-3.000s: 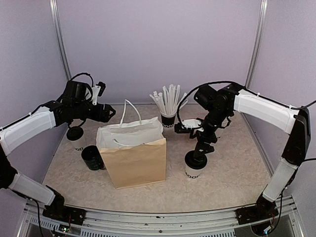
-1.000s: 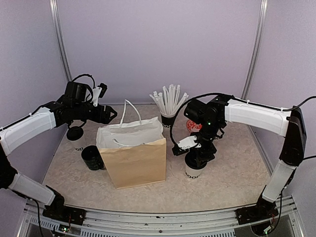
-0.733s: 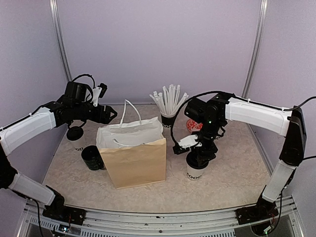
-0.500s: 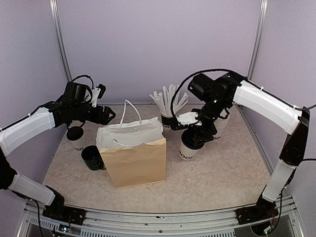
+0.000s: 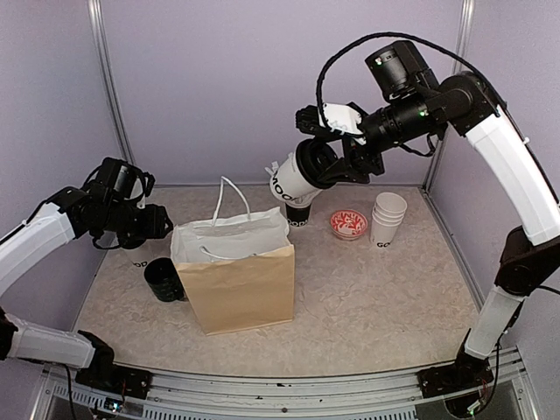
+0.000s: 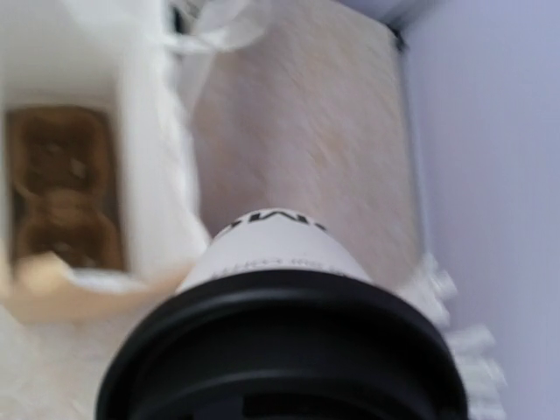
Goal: Pack the takeout coffee
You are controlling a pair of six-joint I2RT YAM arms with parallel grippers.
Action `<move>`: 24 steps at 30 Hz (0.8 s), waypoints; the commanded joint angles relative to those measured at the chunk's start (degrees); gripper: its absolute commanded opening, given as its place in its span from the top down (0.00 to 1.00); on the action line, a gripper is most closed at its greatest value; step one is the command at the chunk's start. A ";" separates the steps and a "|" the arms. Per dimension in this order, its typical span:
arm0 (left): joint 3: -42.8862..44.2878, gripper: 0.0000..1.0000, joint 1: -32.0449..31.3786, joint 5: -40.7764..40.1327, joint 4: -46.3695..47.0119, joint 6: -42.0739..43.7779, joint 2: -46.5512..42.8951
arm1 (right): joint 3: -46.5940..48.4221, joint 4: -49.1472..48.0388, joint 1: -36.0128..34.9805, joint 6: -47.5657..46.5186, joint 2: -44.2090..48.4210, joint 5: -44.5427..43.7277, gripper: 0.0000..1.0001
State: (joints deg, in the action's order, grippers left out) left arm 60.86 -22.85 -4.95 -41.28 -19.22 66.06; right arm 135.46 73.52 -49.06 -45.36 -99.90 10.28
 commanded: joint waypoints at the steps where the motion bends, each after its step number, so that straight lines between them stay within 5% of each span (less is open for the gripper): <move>1: -3.33 0.40 -2.91 2.61 -6.92 -6.43 -3.81 | 0.70 -0.03 -6.89 1.42 -1.59 -0.42 0.49; 14: -9.42 0.50 -19.32 7.84 1.52 -13.77 -3.85 | -1.62 0.18 -13.55 1.59 -6.76 -6.82 0.50; 24: -6.70 0.50 -21.03 7.64 8.63 -10.97 1.45 | -2.09 5.26 -13.78 3.20 -7.74 -9.84 0.50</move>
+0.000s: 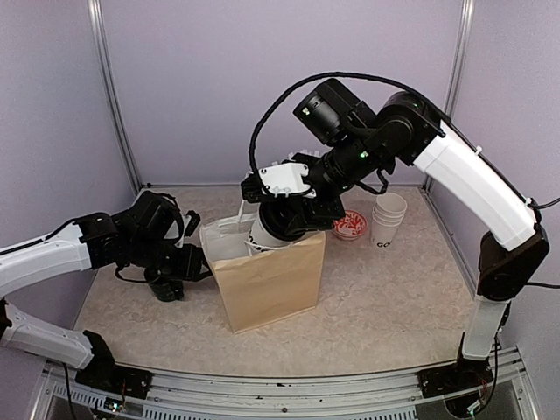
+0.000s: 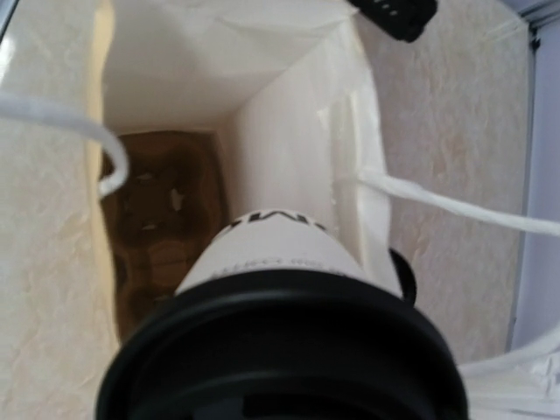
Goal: Pack the takeout coffee
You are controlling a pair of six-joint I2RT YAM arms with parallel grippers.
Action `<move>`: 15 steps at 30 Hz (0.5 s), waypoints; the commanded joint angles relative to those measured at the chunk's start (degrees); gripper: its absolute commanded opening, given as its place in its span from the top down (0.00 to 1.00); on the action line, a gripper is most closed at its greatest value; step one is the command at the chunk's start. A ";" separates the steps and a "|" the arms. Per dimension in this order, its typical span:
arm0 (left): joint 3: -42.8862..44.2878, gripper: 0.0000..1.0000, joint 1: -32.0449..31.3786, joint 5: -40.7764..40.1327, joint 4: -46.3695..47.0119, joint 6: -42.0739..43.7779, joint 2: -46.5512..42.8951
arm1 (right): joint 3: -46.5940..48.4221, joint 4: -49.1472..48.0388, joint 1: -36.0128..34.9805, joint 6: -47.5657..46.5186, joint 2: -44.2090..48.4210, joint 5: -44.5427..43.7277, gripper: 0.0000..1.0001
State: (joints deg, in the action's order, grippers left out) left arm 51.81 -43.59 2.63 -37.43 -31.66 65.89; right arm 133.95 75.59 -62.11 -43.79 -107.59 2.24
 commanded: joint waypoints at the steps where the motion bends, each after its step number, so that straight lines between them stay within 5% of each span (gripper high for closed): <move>1: 2.91 0.50 -0.22 -0.03 5.25 2.33 2.49 | -1.32 3.24 -0.74 1.60 0.38 -2.88 0.50; 15: 17.04 0.41 10.27 -1.05 -2.90 14.58 7.07 | -1.42 3.30 2.15 -0.81 -1.68 -6.02 0.50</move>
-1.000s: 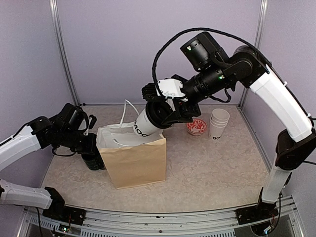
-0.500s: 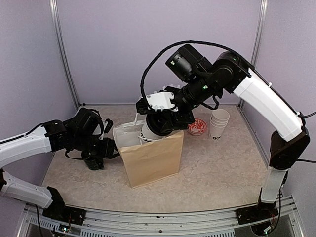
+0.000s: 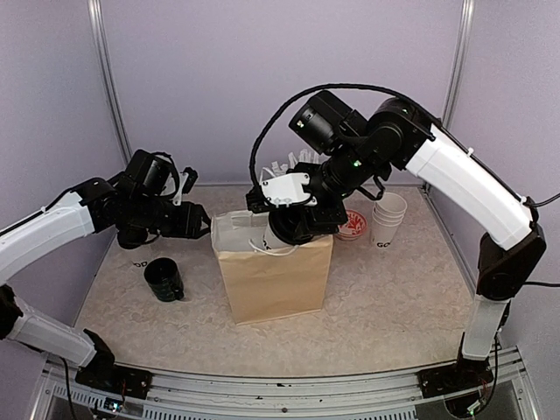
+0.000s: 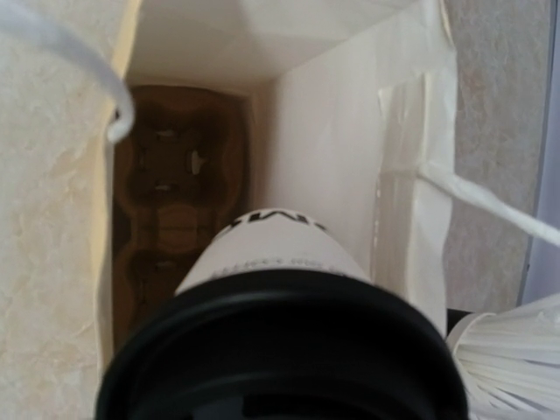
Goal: Pack the takeout coffee
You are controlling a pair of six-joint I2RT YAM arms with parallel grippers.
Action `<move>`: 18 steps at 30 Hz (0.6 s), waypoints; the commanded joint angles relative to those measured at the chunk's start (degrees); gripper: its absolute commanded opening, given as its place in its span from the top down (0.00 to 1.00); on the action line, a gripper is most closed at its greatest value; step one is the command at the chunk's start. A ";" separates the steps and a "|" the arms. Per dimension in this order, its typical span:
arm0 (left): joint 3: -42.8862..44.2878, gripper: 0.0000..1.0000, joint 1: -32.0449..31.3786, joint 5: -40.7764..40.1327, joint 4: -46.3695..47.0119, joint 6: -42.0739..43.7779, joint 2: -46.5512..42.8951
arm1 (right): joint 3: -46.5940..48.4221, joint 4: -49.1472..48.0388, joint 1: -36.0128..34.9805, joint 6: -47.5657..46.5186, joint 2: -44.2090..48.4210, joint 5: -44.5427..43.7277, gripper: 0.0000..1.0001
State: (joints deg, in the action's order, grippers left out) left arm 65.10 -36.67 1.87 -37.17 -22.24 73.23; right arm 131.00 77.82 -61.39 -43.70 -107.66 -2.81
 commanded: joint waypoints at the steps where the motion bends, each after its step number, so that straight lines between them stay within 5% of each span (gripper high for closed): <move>1: 4.58 0.41 4.50 0.27 -3.11 6.24 -0.24 | 1.70 1.10 1.97 -1.13 -2.07 -0.89 0.50; 18: 25.34 0.38 9.90 12.04 4.41 15.95 22.07 | -8.83 1.15 -2.06 3.73 2.56 -3.53 0.51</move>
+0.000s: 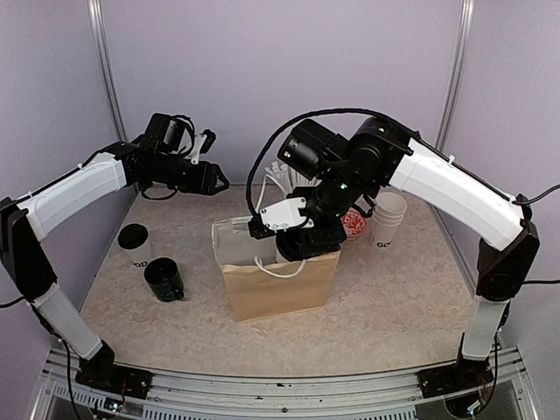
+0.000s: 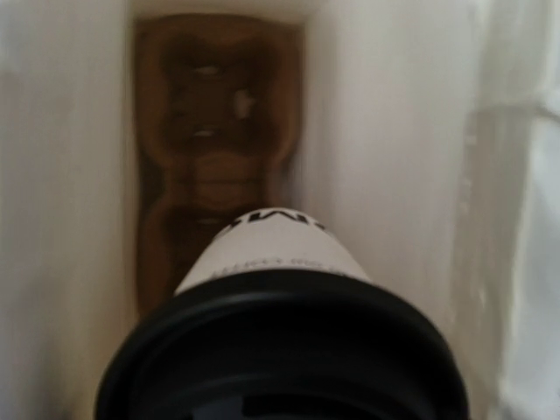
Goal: Pack the takeout coffee
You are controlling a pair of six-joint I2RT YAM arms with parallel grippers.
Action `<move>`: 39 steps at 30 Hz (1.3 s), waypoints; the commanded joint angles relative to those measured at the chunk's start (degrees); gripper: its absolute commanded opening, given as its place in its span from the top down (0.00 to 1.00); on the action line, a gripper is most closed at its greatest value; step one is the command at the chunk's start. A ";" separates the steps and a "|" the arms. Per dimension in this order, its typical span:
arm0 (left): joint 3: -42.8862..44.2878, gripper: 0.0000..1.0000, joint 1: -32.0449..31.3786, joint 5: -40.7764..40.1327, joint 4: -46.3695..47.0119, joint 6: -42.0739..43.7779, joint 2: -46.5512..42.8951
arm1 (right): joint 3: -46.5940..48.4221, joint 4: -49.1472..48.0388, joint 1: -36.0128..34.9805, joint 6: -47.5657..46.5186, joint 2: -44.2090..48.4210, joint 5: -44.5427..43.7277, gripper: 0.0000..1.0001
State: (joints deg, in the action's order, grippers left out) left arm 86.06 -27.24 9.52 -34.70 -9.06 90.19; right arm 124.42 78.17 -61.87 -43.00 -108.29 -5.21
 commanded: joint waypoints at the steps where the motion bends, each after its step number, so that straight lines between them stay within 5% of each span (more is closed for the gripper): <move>1: 5.42 0.38 0.54 4.75 1.75 3.20 6.64 | -2.65 0.82 -2.08 3.39 3.50 -1.42 0.51; 20: -3.21 0.39 -2.02 11.77 8.05 1.50 8.87 | -18.73 0.23 -9.24 7.61 10.87 -4.77 0.56; 39: -7.00 0.39 -5.71 16.07 12.24 0.77 10.64 | -40.31 -21.19 -10.38 -2.52 23.67 -7.85 0.54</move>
State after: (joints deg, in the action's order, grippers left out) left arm 79.70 -33.08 23.68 -24.82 -7.68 99.90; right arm 85.80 63.00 -71.64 -43.83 -85.45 -14.28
